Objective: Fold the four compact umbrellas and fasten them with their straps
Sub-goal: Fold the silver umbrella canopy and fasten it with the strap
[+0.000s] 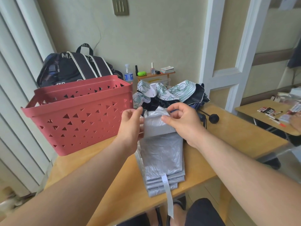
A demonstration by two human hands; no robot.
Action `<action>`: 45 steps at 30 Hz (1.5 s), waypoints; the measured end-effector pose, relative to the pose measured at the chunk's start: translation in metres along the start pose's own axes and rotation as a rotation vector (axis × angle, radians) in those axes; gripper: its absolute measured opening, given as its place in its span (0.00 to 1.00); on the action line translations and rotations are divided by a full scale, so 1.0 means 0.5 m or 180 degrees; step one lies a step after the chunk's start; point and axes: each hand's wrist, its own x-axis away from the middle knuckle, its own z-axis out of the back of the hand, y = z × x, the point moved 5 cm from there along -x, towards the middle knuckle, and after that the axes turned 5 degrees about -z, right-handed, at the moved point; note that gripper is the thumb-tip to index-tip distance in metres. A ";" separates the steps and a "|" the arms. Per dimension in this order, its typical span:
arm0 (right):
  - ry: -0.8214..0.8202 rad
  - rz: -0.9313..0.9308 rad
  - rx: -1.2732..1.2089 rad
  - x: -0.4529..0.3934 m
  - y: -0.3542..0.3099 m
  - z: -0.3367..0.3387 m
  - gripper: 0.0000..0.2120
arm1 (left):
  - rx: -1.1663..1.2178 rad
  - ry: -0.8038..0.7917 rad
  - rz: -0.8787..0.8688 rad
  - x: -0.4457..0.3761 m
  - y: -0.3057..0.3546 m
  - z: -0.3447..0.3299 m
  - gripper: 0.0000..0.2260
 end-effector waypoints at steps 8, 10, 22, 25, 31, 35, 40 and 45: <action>-0.0107 0.0335 0.0552 0.015 -0.004 0.000 0.17 | -0.1579 -0.0079 -0.0757 -0.025 0.043 0.012 0.19; -0.0052 0.0419 0.0677 0.016 -0.009 0.003 0.15 | -0.1806 -0.0011 -0.0729 -0.020 0.054 0.024 0.19; 0.0018 0.0360 0.0348 0.011 -0.028 0.017 0.11 | -0.1945 -0.0559 -0.1342 -0.007 0.086 0.013 0.21; -0.0279 0.0353 0.0532 0.012 -0.032 0.021 0.20 | -0.2295 -0.0471 -0.1542 -0.005 0.098 0.011 0.13; 0.0010 0.0579 0.1672 0.008 -0.058 0.031 0.16 | -0.2336 -0.0409 -0.1815 0.008 0.113 0.003 0.07; 0.0138 0.0725 0.1770 0.012 -0.069 0.036 0.07 | -0.2588 -0.0554 -0.1810 0.016 0.106 0.006 0.25; 0.0088 0.0997 0.2090 0.025 -0.068 0.038 0.08 | -0.2796 -0.0375 -0.2085 0.026 0.107 0.021 0.05; -0.0186 0.0936 0.2308 0.047 -0.045 0.031 0.25 | -0.2549 -0.0782 -0.2047 0.038 0.090 0.026 0.06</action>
